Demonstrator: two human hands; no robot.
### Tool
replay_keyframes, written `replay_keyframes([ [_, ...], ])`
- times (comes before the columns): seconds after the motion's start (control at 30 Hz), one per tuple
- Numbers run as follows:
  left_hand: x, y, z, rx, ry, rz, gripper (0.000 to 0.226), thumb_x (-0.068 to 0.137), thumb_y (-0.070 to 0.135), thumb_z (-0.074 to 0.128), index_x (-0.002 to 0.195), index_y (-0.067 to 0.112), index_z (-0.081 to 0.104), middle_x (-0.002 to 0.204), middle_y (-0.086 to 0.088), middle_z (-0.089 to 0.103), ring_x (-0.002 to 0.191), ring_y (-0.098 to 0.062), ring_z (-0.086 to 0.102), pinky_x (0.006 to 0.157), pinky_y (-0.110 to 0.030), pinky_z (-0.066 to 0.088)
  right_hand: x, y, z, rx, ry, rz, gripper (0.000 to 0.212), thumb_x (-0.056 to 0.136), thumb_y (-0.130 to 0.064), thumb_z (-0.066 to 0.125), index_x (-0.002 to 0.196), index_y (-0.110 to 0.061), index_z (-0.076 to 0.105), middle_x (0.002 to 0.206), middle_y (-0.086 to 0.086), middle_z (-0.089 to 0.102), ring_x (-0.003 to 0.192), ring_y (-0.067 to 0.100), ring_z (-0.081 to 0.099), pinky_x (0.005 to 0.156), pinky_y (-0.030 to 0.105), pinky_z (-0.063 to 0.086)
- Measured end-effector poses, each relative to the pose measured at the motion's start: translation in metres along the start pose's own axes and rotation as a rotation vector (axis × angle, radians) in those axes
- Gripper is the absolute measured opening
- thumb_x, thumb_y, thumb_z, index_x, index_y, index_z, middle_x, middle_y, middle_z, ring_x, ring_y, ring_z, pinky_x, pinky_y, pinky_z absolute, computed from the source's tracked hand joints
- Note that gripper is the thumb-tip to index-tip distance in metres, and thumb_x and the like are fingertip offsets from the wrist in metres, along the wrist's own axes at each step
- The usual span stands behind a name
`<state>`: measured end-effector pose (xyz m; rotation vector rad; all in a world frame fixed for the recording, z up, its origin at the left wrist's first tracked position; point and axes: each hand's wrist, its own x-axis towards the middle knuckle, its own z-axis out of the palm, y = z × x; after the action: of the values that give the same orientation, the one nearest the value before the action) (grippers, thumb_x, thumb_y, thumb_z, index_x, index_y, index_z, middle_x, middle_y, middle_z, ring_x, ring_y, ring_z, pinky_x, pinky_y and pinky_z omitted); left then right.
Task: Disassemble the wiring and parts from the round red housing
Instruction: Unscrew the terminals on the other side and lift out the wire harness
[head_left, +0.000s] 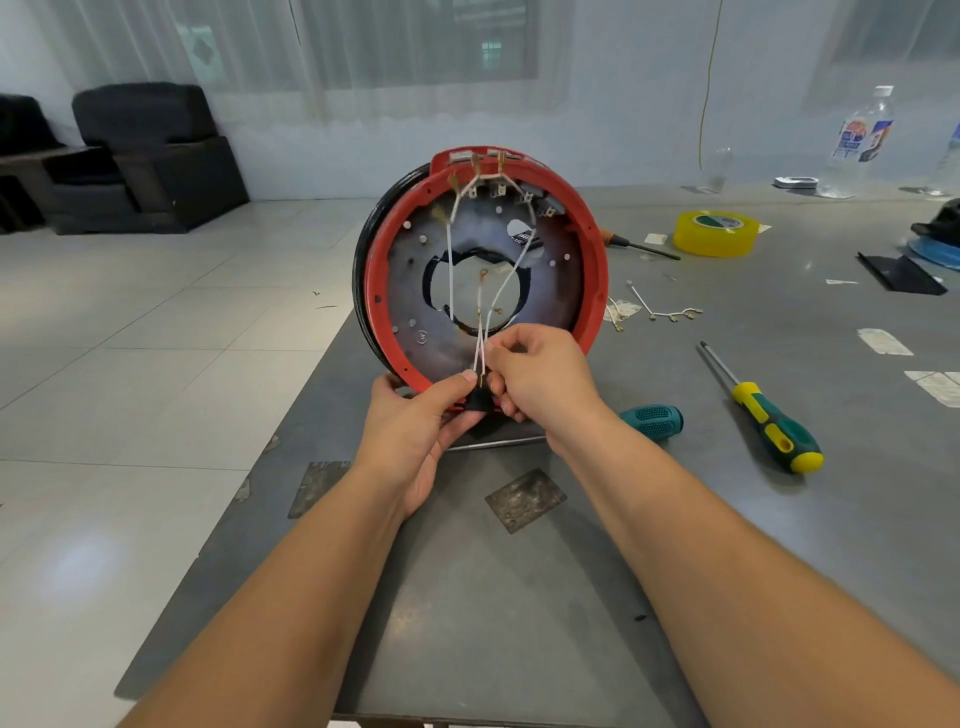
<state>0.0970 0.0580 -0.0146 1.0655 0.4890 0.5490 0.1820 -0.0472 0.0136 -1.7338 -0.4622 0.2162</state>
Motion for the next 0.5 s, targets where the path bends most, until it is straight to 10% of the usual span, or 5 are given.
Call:
replay_keyframes([
  [0.27, 0.005, -0.003, -0.004, -0.048, -0.013, -0.001, 0.052, 0.092, 0.004, 0.078, 0.135, -0.013, 0.054, 0.124, -0.032, 0.07, 0.098, -0.031, 0.076, 0.07, -0.028, 0.062, -0.008, 0.002, -0.002, -0.089, -0.034, -0.036, 0.014, 0.095, -0.019, 0.057, 0.083, -0.019, 0.065, 0.054, 0.0, 0.068, 0.036, 0.013, 0.057, 0.038, 0.019, 0.039],
  [0.5, 0.003, 0.001, -0.003, -0.104, -0.028, -0.027, 0.034, 0.095, 0.004, 0.073, 0.126, -0.008, 0.065, 0.114, -0.022, 0.077, 0.109, -0.033, 0.076, 0.072, -0.028, 0.063, -0.016, 0.004, -0.012, -0.276, 0.087, -0.196, 0.012, 0.088, -0.027, 0.059, 0.077, -0.025, 0.063, 0.063, -0.003, 0.068, 0.064, 0.018, 0.07, 0.068, 0.035, 0.055],
])
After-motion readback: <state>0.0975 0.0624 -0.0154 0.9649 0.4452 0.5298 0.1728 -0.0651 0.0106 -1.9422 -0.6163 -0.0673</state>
